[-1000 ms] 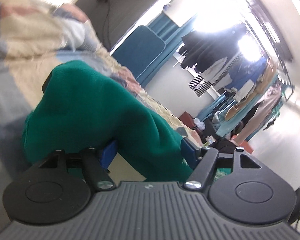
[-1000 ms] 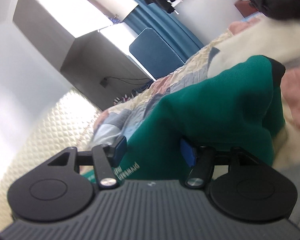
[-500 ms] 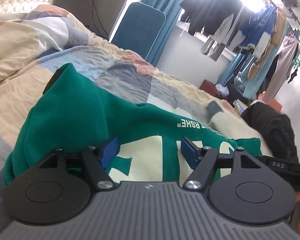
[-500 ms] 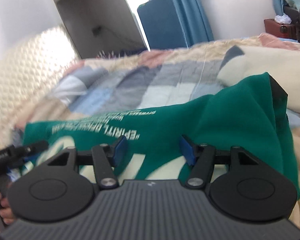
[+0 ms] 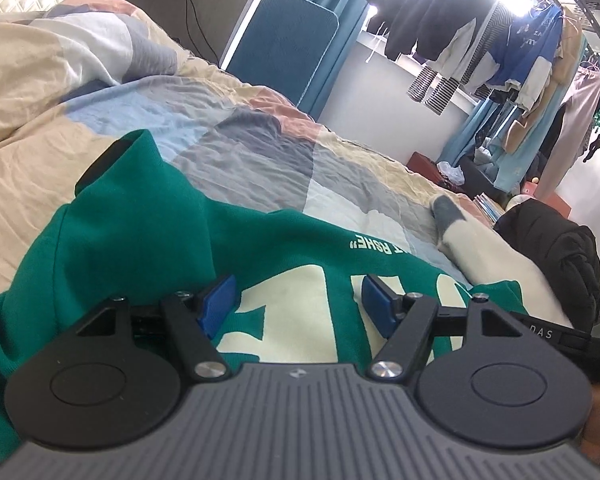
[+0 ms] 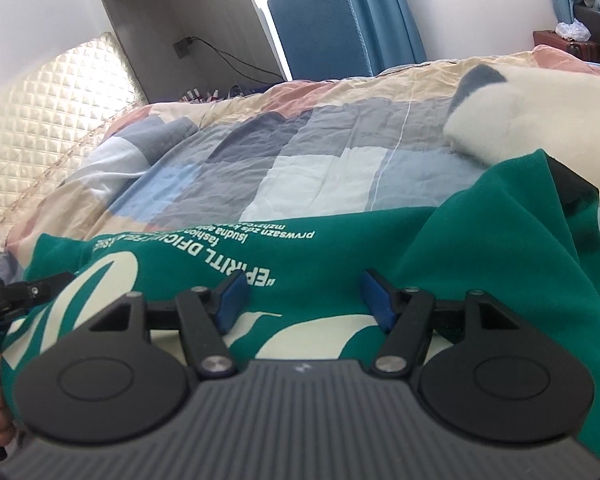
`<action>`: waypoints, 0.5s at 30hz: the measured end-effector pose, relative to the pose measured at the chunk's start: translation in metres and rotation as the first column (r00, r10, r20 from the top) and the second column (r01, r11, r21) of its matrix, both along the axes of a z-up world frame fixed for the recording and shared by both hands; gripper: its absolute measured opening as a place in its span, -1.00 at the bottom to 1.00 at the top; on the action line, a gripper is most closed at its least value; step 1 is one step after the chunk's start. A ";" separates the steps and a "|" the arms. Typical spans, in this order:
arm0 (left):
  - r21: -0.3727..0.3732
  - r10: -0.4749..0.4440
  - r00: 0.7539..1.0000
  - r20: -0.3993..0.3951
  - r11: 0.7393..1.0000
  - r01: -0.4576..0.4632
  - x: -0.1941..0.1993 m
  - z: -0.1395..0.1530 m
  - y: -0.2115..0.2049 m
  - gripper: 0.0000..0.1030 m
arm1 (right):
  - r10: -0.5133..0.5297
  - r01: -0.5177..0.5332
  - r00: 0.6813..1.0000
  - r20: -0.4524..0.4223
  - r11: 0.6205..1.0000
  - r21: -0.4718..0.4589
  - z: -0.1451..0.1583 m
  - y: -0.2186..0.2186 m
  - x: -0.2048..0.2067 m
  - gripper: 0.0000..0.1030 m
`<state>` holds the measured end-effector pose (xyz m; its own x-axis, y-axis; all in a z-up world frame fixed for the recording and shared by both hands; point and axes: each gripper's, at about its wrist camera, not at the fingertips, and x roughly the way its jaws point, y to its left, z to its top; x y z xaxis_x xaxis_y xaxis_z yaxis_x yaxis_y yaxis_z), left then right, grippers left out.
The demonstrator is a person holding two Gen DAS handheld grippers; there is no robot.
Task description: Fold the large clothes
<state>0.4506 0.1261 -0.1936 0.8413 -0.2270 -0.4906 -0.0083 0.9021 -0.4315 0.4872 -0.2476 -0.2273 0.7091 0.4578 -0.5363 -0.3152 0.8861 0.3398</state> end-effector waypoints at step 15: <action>-0.159 0.070 0.993 0.099 0.986 -0.053 -0.112 0.046 -0.001 0.57 | -0.102 0.094 0.993 0.064 0.988 0.121 0.059 -0.019 -0.094 0.33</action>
<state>0.3384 0.1248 -0.1471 0.9004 -0.2400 -0.3630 -0.0096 0.8230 -0.5680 0.3928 -0.2665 -0.1687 0.7872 0.4413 -0.4309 -0.2554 0.8692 0.4234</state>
